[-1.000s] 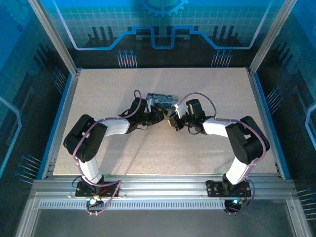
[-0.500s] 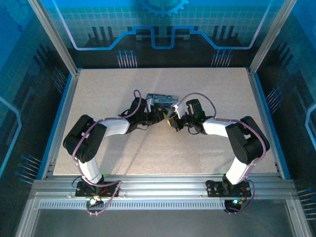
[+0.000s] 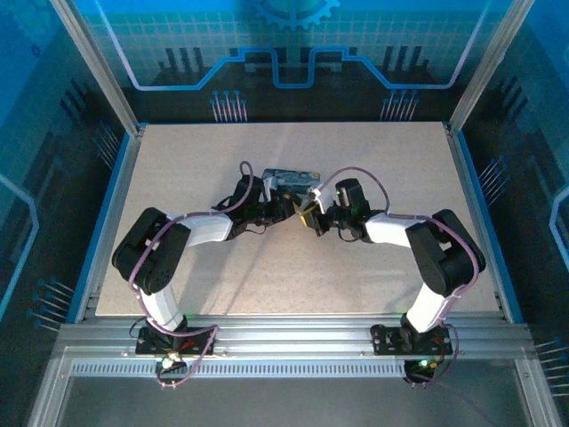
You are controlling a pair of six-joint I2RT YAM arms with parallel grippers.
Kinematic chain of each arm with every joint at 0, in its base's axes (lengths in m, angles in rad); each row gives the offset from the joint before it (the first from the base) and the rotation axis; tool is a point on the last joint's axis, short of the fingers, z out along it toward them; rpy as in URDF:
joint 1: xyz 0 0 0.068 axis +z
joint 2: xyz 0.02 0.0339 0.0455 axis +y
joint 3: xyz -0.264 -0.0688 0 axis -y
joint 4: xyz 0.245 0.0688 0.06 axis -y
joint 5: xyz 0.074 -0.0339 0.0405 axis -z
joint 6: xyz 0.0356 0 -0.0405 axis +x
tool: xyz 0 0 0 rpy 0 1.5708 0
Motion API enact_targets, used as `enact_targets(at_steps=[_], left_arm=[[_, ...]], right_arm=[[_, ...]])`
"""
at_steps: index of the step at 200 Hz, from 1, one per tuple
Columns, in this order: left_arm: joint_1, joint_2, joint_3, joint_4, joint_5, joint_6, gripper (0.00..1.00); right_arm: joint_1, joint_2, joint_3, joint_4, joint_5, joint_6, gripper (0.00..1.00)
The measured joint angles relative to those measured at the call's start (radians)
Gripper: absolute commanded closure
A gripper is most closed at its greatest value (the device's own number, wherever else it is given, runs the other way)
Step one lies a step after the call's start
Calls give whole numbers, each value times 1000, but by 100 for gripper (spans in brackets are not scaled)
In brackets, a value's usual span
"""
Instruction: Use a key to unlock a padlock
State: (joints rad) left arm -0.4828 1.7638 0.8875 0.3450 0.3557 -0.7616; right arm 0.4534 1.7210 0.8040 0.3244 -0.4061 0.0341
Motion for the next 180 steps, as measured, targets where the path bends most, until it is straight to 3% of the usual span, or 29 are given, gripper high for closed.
enact_targets(at_steps=[180], left_arm=[[13,-26,0,-49,1,0,84]], right_arm=[[4,53,41,43,-65,-50,98]])
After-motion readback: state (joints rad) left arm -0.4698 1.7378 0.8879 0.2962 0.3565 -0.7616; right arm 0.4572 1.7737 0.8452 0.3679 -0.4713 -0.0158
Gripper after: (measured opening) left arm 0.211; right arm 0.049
